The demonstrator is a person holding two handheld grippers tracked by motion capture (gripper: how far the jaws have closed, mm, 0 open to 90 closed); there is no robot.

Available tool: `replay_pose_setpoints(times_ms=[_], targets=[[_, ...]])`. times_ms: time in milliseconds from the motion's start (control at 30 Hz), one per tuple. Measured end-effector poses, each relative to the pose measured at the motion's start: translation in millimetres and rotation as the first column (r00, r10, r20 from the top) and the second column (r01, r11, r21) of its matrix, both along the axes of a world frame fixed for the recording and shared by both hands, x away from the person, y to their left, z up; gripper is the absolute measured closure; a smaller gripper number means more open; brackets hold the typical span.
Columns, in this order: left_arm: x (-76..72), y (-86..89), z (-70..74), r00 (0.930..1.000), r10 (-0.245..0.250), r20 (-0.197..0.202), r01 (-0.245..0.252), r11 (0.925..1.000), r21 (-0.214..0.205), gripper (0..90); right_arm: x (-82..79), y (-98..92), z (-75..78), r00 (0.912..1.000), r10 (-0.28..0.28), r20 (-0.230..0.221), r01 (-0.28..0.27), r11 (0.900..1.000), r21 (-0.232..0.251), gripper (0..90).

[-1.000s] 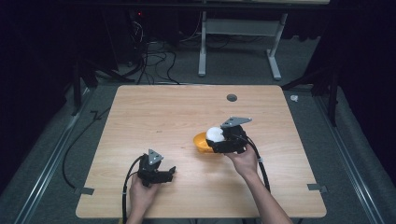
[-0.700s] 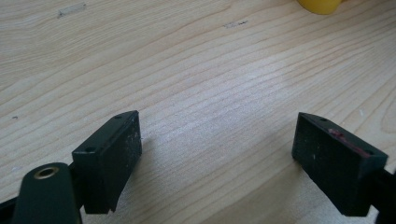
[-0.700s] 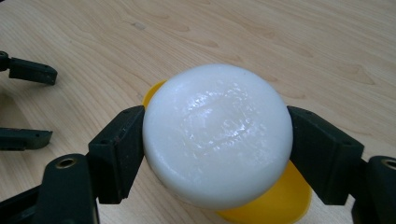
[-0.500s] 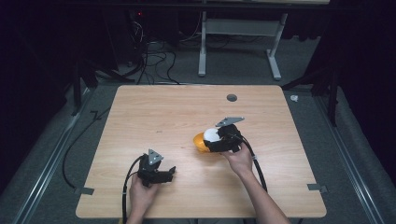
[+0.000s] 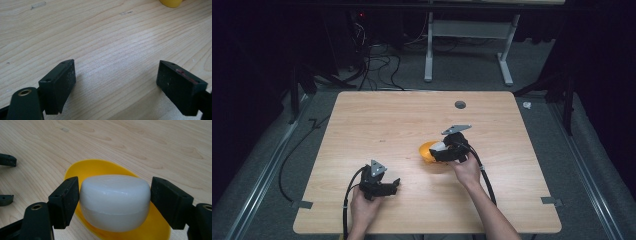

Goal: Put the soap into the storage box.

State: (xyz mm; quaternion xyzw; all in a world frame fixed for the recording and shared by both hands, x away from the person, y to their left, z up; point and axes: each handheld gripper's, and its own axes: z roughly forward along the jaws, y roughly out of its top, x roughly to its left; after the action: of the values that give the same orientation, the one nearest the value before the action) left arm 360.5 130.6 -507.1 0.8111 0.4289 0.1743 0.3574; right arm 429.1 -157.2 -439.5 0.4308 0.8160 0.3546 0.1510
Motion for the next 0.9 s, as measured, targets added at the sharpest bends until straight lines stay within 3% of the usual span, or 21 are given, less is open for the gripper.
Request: replay_pose_setpoints(times_ms=[433, 900], targets=[[0.0, -0.1, 0.0, 1.0000, 0.000, 0.000, 0.000, 1.0000, 0.000, 16.3, -1.2, -6.5, 1.4, 0.9999, -0.002, -0.010, 0.002, 1.0000, 0.008, 26.6], [-0.1, -0.1, 0.0, 1.0000, -0.002, 0.001, 0.002, 1.0000, 0.001, 16.3, -5.1, -17.5, 4.0, 0.9997, -0.012, 0.020, 0.011, 0.9995, 0.028, 34.0]])
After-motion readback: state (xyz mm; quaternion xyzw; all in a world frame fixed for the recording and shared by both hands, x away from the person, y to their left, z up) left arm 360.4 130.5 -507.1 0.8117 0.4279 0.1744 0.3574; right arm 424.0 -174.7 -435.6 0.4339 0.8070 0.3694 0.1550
